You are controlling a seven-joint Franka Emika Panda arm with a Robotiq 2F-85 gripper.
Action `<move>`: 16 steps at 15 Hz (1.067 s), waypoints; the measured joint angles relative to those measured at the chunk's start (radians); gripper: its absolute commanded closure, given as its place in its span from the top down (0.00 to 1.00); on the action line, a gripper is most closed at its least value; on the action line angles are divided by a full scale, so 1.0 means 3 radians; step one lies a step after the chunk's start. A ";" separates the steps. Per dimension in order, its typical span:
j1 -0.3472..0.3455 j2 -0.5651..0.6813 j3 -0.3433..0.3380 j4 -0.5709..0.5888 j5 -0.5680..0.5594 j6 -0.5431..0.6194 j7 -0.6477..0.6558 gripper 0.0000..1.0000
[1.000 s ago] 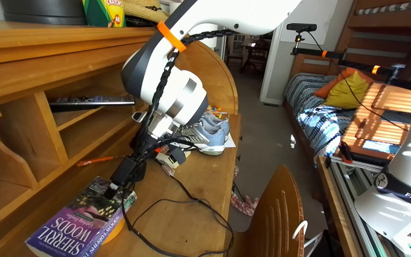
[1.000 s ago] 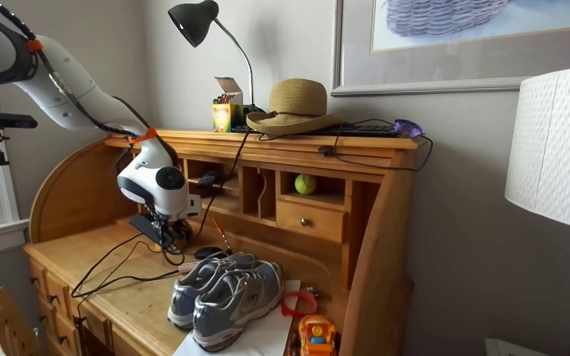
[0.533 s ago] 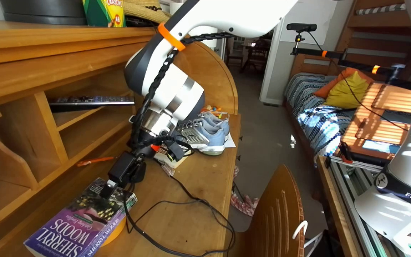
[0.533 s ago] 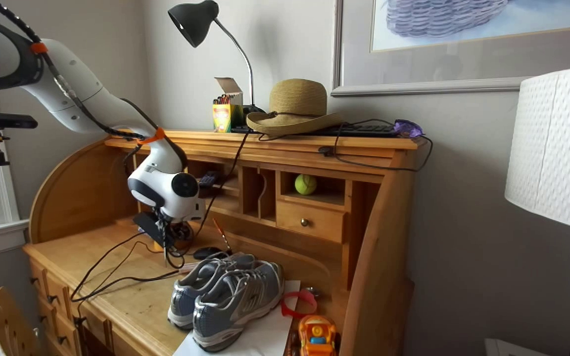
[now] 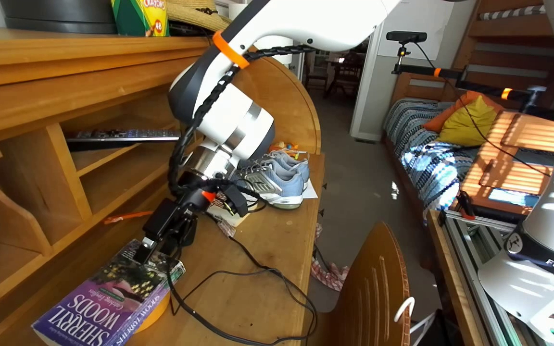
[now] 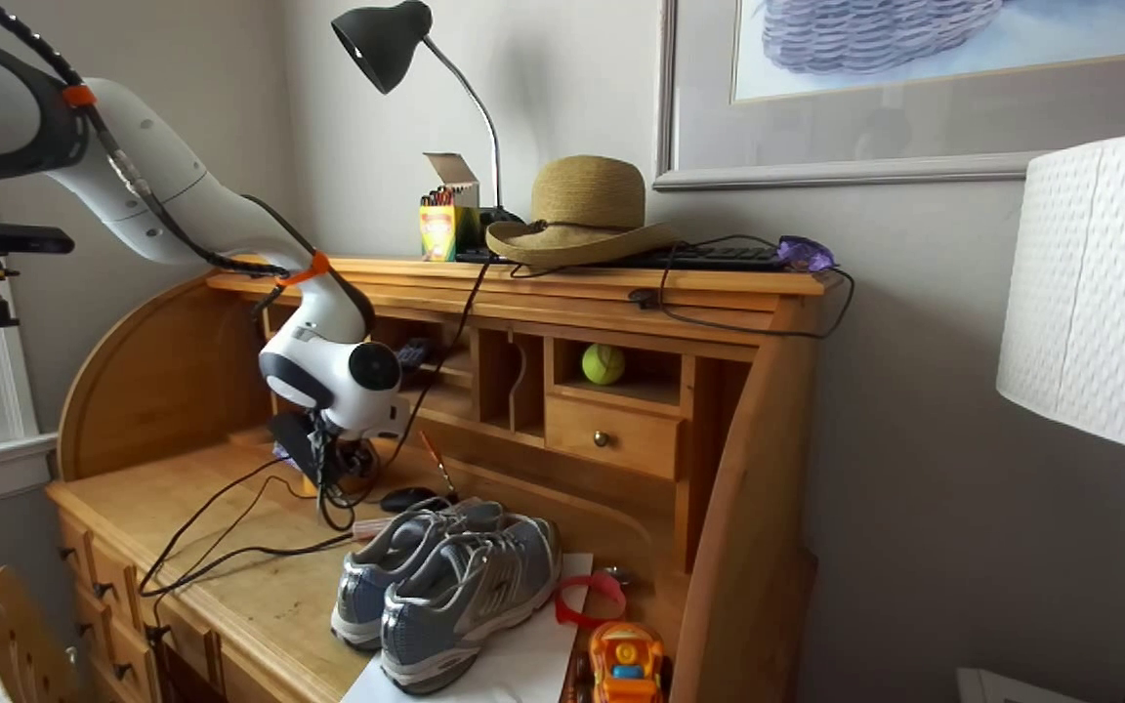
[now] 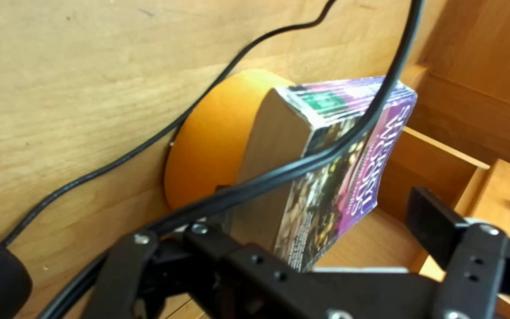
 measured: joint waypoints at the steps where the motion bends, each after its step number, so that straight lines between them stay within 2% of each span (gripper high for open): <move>1: 0.0004 0.0000 -0.0013 0.0000 -0.0004 0.0001 0.0065 1.00; 8: 0.0082 0.0000 -0.0087 -0.0001 -0.0467 0.0049 0.0675 1.00; 9: 0.0101 0.0000 -0.0092 -0.0001 -0.0540 0.0071 0.0761 0.92; 10: 0.0116 0.0000 -0.0090 -0.0001 -0.0597 0.0113 0.0832 0.73; 12: 0.0134 -0.0001 -0.0074 -0.0001 -0.0646 0.0227 0.0900 0.56; 16: 0.0132 -0.0024 -0.0014 0.0000 -0.0652 0.0405 0.0925 0.27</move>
